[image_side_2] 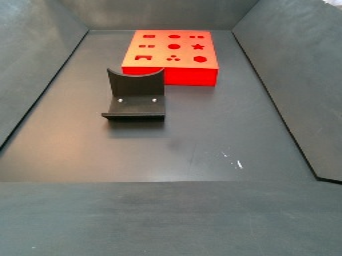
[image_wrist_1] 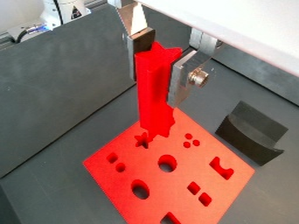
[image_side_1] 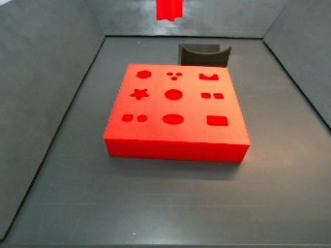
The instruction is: Insert the star object.
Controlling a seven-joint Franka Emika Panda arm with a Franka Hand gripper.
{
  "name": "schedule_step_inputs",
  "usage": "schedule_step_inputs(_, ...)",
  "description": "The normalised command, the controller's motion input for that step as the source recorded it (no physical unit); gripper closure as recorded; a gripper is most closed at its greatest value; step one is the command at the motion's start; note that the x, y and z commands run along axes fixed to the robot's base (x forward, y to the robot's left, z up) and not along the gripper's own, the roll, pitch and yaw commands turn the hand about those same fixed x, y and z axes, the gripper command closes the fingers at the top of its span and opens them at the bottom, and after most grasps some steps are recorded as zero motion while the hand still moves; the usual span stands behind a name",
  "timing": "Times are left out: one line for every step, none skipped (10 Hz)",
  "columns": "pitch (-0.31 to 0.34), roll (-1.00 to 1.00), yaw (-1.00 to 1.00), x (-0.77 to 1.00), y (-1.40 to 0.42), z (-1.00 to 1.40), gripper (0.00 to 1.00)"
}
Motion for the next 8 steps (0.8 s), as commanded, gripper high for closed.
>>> schedule_step_inputs(0.0,0.0,-0.06,-0.07,0.04,-0.16,1.0)
schedule_step_inputs(-0.123,0.0,-0.37,-0.23,0.2,-0.46,1.0)
schedule_step_inputs(-0.176,0.0,-0.41,-0.27,0.25,-0.57,1.0)
schedule_step_inputs(-0.167,-0.01,-0.37,-0.24,0.18,-0.5,1.0)
schedule_step_inputs(-0.17,-0.04,-0.37,-0.24,0.15,-0.43,1.0)
schedule_step_inputs(-0.179,-0.1,-0.43,-0.22,0.14,-0.23,1.0)
schedule_step_inputs(-0.274,-0.22,-0.58,-0.16,0.11,-0.09,1.0)
schedule_step_inputs(-0.314,-0.19,-0.74,-0.14,0.0,-0.02,1.0)
